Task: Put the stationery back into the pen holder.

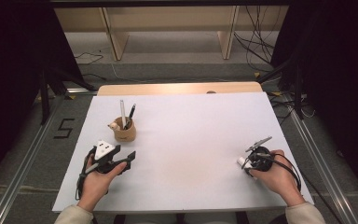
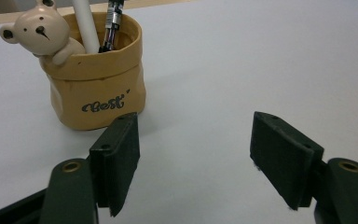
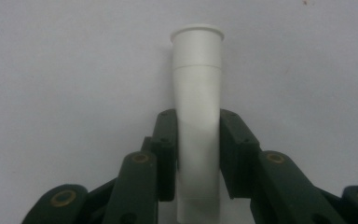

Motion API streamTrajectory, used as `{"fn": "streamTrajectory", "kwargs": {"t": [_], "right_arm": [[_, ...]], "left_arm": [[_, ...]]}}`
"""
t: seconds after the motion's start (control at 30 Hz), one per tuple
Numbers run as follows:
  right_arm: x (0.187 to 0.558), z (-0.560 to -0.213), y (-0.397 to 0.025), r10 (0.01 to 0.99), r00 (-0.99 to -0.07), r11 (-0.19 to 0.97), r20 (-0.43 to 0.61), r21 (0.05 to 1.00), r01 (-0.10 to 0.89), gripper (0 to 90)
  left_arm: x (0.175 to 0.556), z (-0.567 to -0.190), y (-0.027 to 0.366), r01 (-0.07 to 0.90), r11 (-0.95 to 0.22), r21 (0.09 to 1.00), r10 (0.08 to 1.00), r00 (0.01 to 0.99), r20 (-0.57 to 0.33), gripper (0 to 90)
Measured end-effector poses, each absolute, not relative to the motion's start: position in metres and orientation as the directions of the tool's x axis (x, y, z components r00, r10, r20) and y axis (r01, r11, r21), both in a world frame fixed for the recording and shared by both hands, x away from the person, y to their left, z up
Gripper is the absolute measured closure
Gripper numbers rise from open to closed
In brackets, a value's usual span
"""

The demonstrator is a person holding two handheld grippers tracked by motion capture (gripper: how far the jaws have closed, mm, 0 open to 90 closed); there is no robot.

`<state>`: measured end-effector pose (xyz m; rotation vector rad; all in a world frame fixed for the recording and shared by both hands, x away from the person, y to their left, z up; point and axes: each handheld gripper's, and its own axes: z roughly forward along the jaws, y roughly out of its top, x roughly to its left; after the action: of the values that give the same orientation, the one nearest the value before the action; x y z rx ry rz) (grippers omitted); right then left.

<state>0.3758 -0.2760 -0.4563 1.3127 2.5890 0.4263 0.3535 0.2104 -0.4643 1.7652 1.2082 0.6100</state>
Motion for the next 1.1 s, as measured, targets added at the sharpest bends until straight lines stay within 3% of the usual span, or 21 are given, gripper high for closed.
{"fn": "streamTrajectory", "kwargs": {"t": [0.77,1.1], "right_arm": [[0.375,-0.452,-0.275,0.826,-0.563,0.526,-0.02,0.384,0.759,70.3],[0.375,-0.445,-0.272,0.836,-0.548,0.482,-0.013,0.495,0.723,70.3]], "left_arm": [[0.354,-0.465,0.21,0.478,-0.139,0.868,0.908,0.411,-0.081,33.1],[0.354,-0.465,0.208,0.479,-0.137,0.867,0.906,0.415,-0.086,33.6]]}}
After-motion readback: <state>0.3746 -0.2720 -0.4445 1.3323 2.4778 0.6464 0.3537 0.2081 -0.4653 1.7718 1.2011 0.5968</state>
